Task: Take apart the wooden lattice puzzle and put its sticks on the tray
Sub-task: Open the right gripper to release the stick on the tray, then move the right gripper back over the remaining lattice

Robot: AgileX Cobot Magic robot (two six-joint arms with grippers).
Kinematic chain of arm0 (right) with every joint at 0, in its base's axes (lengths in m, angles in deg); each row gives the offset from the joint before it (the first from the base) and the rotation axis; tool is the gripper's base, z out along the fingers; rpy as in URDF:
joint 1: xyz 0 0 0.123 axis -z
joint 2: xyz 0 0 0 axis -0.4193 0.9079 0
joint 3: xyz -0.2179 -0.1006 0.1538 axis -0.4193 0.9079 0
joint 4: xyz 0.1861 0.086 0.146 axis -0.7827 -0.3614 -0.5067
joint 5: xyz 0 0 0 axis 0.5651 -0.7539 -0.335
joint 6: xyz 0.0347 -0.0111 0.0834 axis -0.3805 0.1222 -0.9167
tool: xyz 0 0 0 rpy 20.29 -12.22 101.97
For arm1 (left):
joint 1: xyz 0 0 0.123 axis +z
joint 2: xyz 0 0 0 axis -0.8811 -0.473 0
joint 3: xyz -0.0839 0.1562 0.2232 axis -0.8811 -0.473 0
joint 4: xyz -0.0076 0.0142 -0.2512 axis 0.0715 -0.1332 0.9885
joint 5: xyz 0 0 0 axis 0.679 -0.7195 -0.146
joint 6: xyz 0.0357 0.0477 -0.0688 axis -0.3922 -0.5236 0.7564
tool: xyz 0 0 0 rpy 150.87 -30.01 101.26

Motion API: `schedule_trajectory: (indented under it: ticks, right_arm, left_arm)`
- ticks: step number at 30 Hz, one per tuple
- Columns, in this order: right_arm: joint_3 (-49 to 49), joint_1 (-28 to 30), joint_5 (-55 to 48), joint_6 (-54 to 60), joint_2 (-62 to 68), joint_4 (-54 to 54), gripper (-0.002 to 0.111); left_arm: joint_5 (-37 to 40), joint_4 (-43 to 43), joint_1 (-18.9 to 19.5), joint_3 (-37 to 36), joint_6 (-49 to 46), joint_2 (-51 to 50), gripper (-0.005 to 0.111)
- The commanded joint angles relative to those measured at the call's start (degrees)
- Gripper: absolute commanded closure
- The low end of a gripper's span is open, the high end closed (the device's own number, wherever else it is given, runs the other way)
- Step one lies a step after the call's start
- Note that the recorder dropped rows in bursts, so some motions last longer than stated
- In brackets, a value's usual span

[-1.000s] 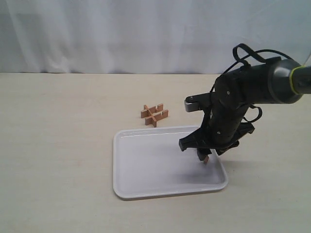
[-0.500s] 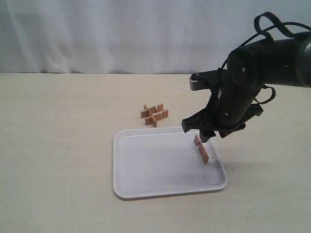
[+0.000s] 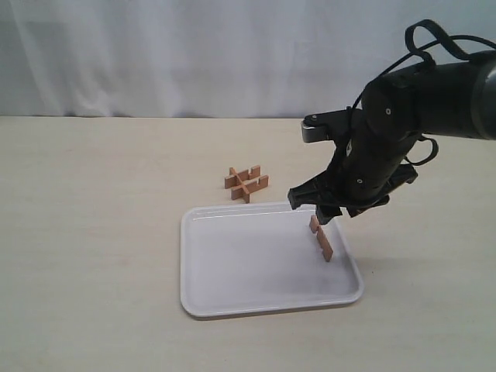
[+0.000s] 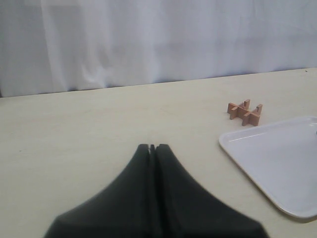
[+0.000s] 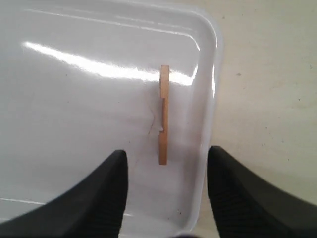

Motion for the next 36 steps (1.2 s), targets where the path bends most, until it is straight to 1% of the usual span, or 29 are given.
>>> schedule_trajectory:
  ticks: [1, 11, 14, 16, 20, 26, 29, 33, 36]
  right_arm:
    - [-0.11, 0.01, 7.35, -0.10, 0.20, 0.11, 0.061]
    - [-0.11, 0.01, 24.43, -0.10, 2.22, -1.89, 0.061]
    - [-0.11, 0.01, 28.51, -0.10, 3.45, -1.89, 0.061]
    - [-1.07, 0.01, 29.45, -0.10, 4.81, -1.89, 0.061]
    - [-6.89, 0.01, 24.44, -0.10, 8.68, -1.89, 0.061]
    - [-20.61, -0.11, 10.60, 0.75, 16.30, -1.89, 0.061]
    - [-26.82, -1.12, 3.67, 6.29, 19.87, -3.08, 0.064]
    - [-34.42, -2.10, -4.89, 13.46, 24.03, -9.52, 0.066]
    - [-38.35, -2.88, -7.85, 13.93, 26.62, -10.90, 0.066]
  left_arm:
    - [-0.65, 0.04, -0.06, -0.13, 0.18, -0.02, 0.107]
    - [-0.65, 0.04, -0.06, -0.13, 0.18, -0.02, 0.107]
    - [-0.65, 0.04, -0.06, -0.13, 0.18, -0.02, 0.107]
    - [-0.65, 0.04, -0.06, -0.13, 0.18, -0.02, 0.107]
    - [-0.65, 0.04, -0.06, -0.13, 0.18, -0.02, 0.107]
    - [-0.65, 0.04, -0.06, -0.13, 0.18, -0.02, 0.107]
    - [-0.65, 0.04, -0.06, -0.13, 0.18, -0.02, 0.107]
    - [-0.65, 0.04, -0.06, -0.13, 0.18, -0.02, 0.107]
    - [-0.65, 0.04, -0.06, -0.13, 0.18, -0.02, 0.107]
